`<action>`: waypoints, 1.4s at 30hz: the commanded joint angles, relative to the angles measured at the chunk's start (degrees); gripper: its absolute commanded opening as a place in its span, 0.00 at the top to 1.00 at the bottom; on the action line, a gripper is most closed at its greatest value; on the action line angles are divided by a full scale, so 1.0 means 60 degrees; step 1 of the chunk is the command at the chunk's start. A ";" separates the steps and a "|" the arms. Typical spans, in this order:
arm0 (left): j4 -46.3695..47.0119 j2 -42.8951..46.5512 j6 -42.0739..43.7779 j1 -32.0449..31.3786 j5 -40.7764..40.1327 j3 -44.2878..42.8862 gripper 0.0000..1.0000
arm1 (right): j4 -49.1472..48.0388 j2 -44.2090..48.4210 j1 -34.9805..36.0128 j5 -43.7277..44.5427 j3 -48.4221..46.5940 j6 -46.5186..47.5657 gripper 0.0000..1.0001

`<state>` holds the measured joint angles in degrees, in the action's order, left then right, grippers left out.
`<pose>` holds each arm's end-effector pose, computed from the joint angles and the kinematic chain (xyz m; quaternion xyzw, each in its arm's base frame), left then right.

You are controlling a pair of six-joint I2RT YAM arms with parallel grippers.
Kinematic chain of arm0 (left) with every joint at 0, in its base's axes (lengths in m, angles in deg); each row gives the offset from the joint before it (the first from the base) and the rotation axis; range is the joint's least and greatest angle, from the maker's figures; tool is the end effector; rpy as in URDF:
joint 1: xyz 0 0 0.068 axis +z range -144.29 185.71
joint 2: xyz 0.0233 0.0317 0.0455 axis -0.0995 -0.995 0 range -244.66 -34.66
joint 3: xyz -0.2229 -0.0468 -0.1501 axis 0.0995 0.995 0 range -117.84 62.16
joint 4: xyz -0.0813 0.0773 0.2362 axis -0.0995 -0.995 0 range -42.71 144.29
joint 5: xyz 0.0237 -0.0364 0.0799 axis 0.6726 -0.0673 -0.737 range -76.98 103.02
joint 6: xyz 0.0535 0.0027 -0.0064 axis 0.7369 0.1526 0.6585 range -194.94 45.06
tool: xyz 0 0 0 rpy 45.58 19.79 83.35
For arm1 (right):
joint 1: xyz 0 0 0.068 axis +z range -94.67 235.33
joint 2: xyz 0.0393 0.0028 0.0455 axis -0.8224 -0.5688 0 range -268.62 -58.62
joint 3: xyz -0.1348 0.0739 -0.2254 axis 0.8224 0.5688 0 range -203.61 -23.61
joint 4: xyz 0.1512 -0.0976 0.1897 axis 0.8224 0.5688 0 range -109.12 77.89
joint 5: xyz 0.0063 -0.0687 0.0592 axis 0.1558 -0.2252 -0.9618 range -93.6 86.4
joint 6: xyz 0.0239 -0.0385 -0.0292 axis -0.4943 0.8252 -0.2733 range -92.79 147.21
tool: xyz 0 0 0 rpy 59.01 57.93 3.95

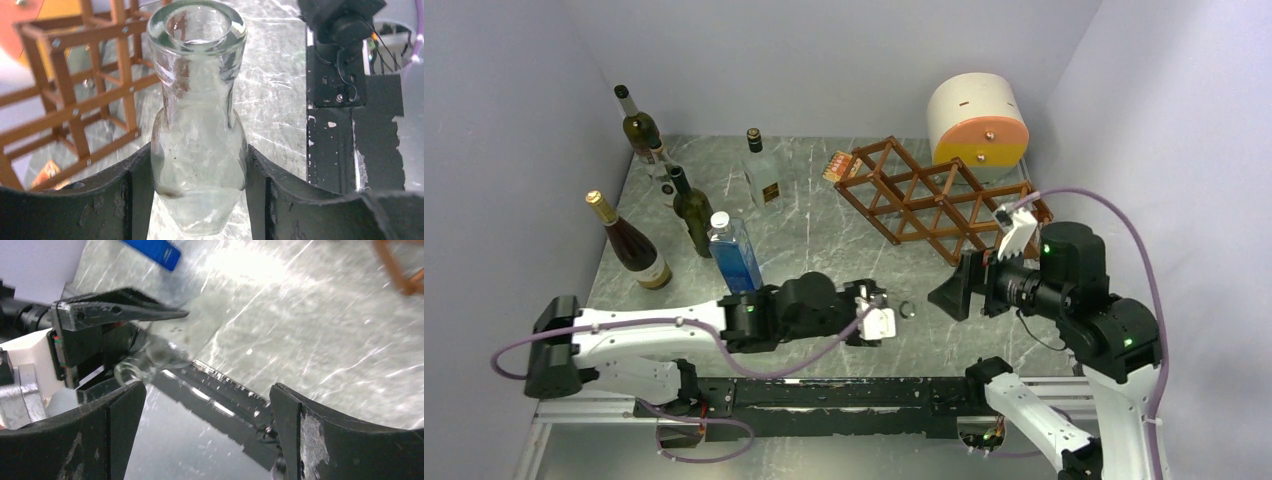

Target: Take the wine bottle off the wine rack

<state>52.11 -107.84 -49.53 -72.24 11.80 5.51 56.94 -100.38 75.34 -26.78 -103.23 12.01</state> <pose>0.0633 -0.2927 0.3187 0.6337 0.5088 -0.2502 0.5263 0.0550 0.0350 0.4211 -0.1246 0.8767 0.3017 0.3532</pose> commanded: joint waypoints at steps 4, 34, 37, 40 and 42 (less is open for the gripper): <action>0.1421 0.2222 -0.3609 -0.0022 -0.3396 0.1284 0.93 | -0.0713 -0.0579 0.0883 0.4301 -0.1555 -0.0784 0.00; 0.0924 0.6187 -0.7560 -0.0028 -0.7421 0.5578 0.93 | -0.2240 -0.0089 0.1806 0.5489 0.0247 -0.1694 0.00; 0.0934 0.6109 -0.7556 -0.0028 -0.7314 0.5669 0.93 | -0.2300 -0.0030 0.1814 0.5443 0.0325 -0.1697 0.00; 0.1210 0.6200 -0.7258 -0.0023 -0.7002 0.5847 0.93 | -0.2382 0.0017 0.1803 0.5321 0.0424 -0.1685 0.00; 0.1237 0.6267 -0.7185 -0.0030 -0.6981 0.5901 0.93 | -0.2399 0.0023 0.1811 0.5299 0.0483 -0.1676 0.00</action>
<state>53.75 -71.60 -93.79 -72.24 -30.56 40.27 44.50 -100.93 85.77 5.02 -101.06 1.63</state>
